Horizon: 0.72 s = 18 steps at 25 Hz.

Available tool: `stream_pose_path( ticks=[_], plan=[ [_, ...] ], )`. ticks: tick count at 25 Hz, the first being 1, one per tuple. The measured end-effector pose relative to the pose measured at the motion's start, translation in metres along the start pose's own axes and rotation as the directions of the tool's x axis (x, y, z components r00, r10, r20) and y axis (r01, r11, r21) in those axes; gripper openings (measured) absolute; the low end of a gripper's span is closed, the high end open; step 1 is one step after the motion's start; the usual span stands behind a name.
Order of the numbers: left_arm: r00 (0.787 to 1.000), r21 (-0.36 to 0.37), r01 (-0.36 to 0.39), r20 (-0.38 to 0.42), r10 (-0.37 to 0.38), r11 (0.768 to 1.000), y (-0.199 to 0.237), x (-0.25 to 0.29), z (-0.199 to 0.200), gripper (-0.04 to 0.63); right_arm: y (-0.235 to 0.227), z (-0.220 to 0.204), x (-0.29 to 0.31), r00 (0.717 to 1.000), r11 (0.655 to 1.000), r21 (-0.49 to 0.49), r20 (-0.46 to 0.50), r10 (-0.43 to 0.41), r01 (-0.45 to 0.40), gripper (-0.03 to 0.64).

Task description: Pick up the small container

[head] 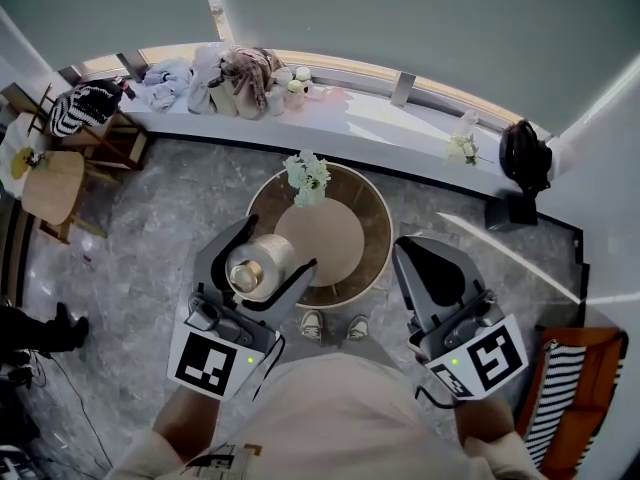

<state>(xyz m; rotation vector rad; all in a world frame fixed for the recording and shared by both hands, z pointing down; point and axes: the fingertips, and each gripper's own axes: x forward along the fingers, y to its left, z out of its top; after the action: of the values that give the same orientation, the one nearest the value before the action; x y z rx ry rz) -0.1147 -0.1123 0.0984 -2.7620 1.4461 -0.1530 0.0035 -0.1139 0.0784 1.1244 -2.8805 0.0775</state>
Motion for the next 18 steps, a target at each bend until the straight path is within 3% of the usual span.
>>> stream_pose_path(
  ticks=[18],
  plan=[
    [1.0, -0.005, -0.011, 0.0, 0.011, 1.0, 0.0035, -0.0073, -0.0024, 0.35, 0.0076, -0.0102, 0.0026, 1.0, 1.0, 0.014, -0.017, 0.02, -0.02, 0.006]
  ],
)
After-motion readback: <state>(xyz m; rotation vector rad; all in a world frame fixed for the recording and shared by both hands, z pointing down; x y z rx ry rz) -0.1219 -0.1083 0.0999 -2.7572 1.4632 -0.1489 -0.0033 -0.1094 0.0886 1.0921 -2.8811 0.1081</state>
